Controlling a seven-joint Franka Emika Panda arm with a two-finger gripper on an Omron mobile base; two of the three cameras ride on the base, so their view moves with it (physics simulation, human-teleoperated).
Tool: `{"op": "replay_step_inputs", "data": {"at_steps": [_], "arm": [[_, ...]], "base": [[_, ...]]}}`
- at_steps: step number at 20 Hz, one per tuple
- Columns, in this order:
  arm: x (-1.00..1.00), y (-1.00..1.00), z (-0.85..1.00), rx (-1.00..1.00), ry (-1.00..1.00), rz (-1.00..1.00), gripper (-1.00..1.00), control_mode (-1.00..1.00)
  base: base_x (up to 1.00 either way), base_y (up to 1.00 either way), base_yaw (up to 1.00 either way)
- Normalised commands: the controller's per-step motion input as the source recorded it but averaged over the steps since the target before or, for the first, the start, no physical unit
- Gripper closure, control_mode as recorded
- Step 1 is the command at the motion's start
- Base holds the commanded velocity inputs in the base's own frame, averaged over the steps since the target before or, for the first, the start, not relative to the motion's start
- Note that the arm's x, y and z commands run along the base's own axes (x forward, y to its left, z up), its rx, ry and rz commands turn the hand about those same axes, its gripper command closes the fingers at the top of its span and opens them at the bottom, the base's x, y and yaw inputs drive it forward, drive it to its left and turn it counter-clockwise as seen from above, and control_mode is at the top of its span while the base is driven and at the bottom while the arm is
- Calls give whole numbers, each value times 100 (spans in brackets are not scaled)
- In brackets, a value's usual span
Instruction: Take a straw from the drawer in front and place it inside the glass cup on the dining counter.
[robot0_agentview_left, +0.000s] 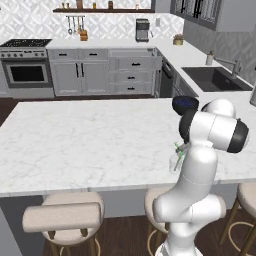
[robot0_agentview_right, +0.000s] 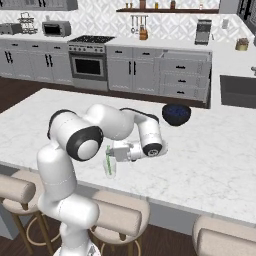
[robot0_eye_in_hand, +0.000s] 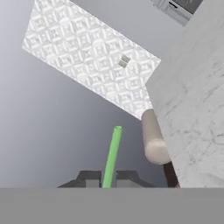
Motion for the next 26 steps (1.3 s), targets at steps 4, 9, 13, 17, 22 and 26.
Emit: {"op": "replay_step_inputs", "data": {"at_steps": [4,9,13,17,22,26], "arm": [[-6,0,-10,0,-9,0,-100,-100],[-1,0,0,-3,-9,-1,-100,-100],[0,0,0,-11,-10,-6,-100,-100],[0,0,0,-15,-8,-9,-100,-100],[0,0,0,-16,-9,-8,-100,-100],[1,-1,7,-16,-10,-10,-100,-100]], "base": [[0,0,0],[0,0,0],[0,0,0],[0,0,0],[0,0,0],[0,0,0]]}}
